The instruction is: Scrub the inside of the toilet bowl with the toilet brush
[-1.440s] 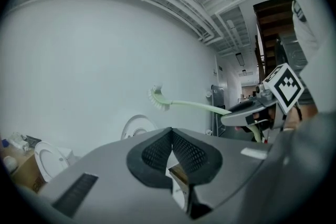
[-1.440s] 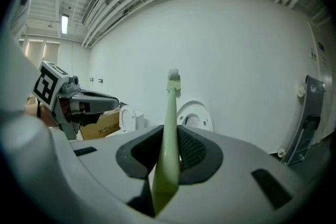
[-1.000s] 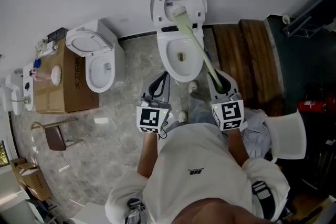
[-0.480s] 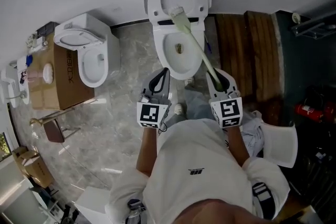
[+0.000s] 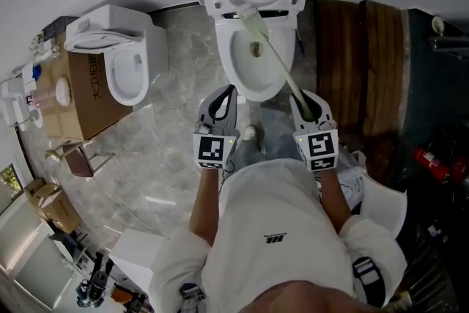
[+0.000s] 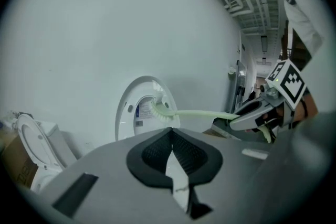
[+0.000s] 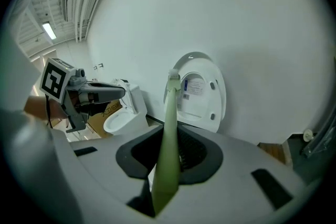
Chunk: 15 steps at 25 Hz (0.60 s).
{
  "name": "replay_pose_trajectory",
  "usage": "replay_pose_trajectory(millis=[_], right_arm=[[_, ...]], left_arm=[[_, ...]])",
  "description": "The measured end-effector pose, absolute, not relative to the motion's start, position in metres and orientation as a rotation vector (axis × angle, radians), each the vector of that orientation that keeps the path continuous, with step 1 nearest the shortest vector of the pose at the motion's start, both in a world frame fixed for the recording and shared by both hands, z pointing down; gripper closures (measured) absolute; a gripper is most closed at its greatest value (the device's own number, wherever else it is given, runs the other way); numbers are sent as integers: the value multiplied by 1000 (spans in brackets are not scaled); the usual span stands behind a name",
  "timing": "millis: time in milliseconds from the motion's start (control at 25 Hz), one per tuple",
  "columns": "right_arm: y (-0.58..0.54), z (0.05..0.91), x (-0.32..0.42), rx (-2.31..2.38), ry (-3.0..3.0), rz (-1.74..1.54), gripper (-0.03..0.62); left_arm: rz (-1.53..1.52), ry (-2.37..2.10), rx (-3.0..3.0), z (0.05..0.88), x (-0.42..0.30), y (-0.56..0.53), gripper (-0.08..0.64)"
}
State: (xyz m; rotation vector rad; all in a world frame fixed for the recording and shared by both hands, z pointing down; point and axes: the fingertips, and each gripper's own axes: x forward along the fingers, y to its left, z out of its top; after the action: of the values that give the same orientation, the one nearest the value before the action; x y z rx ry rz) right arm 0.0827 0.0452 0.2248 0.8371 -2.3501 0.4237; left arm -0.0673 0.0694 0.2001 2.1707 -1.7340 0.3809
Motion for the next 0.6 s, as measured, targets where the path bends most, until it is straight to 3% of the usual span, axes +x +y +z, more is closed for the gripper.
replay_pose_trajectory(millis=[600], right_arm=[[30, 344, 84, 707, -2198, 594, 529]], left_arm=[[450, -1643, 2054, 308, -59, 24, 551]])
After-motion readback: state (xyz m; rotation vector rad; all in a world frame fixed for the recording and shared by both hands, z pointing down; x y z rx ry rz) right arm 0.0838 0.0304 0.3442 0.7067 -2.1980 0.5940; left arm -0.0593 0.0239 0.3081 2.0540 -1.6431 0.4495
